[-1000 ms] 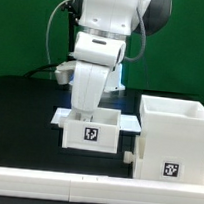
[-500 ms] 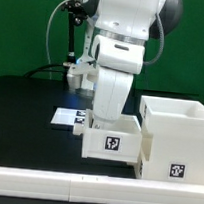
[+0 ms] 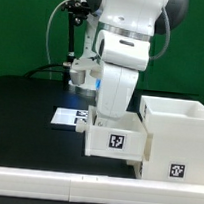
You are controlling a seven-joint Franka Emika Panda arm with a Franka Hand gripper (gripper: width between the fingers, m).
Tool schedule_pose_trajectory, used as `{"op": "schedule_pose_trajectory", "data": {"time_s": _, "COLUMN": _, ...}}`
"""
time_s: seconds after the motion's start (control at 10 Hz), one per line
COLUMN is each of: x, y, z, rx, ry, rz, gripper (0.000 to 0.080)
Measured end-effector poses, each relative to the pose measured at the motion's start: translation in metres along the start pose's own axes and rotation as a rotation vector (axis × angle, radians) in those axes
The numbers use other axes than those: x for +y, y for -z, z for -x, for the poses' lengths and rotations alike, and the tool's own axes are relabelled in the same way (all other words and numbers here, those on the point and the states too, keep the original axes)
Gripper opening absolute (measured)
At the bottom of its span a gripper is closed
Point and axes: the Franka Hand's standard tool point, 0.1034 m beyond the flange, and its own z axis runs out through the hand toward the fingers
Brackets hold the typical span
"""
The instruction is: Assemble drawer
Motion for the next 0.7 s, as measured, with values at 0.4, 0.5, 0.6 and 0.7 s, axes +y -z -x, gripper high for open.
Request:
{"op": "schedule_pose_trajectory", "data": {"time_s": 0.4, "x": -0.0004, "y": 0.0016, "z": -0.0005, "rx": -0.001, "ry": 0.003, "rz": -0.007, "gripper": 0.0038}}
{"op": "schedule_pose_trajectory", "data": {"time_s": 0.5, "x": -0.0002, "y": 0.0030, "z": -0.0034, "rx": 0.001, "ry": 0.007, "rz": -0.005, "gripper": 0.0038}}
{"op": "schedule_pose_trajectory", "data": {"time_s": 0.6, "x": -0.0001, "y": 0.0052, "z": -0.0048, "rx": 0.002, "ry": 0.009, "rz": -0.002, "gripper": 0.0038}}
{"op": "schedule_pose_trajectory", "data": {"time_s": 0.7, "x": 0.0000, "y": 0.0060, "z": -0.0049, "rx": 0.003, "ry": 0.009, "rz": -0.001, "gripper": 0.0038}}
